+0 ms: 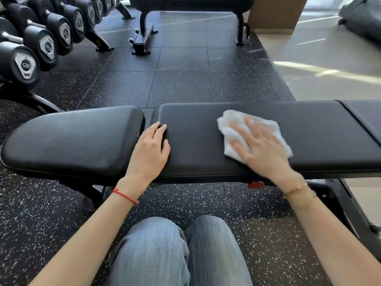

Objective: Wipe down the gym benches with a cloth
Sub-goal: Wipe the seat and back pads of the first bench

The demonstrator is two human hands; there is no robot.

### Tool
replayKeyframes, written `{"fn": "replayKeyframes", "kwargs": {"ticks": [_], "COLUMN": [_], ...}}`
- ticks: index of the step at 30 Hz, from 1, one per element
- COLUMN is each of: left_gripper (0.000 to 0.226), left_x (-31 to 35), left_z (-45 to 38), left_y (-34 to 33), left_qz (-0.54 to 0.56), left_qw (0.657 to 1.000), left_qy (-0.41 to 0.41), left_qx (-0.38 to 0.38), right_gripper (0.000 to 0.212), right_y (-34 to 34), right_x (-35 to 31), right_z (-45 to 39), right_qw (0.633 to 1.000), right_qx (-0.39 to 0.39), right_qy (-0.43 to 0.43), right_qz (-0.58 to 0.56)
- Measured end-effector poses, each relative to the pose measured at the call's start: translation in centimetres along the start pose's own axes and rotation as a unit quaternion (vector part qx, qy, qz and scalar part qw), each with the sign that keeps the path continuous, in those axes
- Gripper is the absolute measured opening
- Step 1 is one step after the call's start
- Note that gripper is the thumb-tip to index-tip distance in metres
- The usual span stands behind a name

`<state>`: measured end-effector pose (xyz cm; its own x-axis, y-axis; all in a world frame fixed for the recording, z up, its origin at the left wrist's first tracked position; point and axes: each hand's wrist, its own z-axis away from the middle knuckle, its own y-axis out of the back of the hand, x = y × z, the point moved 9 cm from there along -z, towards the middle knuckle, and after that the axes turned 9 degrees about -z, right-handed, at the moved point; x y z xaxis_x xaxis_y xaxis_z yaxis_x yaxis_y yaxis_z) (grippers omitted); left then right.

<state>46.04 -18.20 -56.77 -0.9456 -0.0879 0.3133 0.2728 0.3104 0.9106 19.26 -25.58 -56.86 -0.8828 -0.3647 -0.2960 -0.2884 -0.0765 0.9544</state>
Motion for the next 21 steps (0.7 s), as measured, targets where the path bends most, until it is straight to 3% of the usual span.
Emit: {"fn": "replayKeyframes", "kwargs": {"ticks": [2,4,8,11,17,21], "left_gripper": [0.043,0.041,0.038,0.038,0.04,0.04], "left_x": [0.1,0.3,1.2,1.8,2.2,2.3], "left_z": [0.0,-0.2,-0.7,-0.5,-0.4,-0.5], "left_y": [0.1,0.1,0.0,-0.1,-0.6,-0.6], "left_qz": [0.018,0.042,0.064,0.052,0.029,0.02], "left_qw": [1.0,0.999,0.997,0.997,0.998,0.998], "left_qy": [0.005,0.019,0.039,0.035,0.026,0.025], "left_qx": [0.007,0.012,0.026,0.041,0.052,0.057], "right_gripper": [0.063,0.057,0.06,0.066,0.062,0.058], "right_y": [0.6,0.6,-1.3,-1.0,0.9,0.1], "right_x": [2.4,1.5,-3.5,-3.4,2.9,0.6], "right_z": [-2.4,-3.6,-0.4,3.6,-1.2,-6.9], "right_qw": [0.998,0.997,0.999,0.997,0.999,0.998], "right_qx": [0.001,0.006,-0.022,-0.025,-0.009,-0.014], "right_qy": [-0.064,-0.072,0.024,0.061,-0.045,-0.055], "right_qz": [0.003,0.001,-0.004,-0.032,-0.012,-0.012]}}
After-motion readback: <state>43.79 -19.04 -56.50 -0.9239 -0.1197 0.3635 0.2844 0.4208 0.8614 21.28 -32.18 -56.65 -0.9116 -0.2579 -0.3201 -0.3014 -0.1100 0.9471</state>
